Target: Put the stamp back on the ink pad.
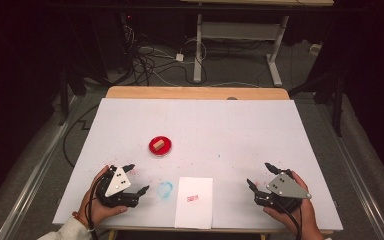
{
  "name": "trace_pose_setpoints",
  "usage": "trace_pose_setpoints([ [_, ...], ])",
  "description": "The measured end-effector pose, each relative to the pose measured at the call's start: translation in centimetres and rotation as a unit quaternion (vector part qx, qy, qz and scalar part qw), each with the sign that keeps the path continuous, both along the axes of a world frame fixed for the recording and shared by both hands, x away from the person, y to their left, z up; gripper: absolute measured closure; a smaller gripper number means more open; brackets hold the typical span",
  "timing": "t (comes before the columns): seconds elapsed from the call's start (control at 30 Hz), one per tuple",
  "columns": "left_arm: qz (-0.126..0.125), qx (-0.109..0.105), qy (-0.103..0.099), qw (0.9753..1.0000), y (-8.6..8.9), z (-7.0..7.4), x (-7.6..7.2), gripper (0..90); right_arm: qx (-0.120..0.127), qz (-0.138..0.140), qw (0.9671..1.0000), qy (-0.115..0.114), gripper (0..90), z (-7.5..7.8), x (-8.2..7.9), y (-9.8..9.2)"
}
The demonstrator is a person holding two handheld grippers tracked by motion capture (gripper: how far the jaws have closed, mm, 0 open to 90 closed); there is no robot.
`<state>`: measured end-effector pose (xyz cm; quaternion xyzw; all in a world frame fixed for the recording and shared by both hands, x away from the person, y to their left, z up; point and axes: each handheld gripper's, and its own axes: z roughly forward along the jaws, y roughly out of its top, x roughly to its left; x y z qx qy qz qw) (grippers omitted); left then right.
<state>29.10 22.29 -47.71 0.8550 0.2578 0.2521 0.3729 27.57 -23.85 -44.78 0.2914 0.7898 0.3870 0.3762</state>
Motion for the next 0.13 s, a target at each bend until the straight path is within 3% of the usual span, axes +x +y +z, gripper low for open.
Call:
trace_pose_setpoints([
  [0.13, 0.003, -0.002, 0.005, 1.0, -0.04, -0.09, 0.31, 17.9, 0.001, 0.0, 1.0, 0.002, 27.6, -0.06, 0.12, -0.17],
])
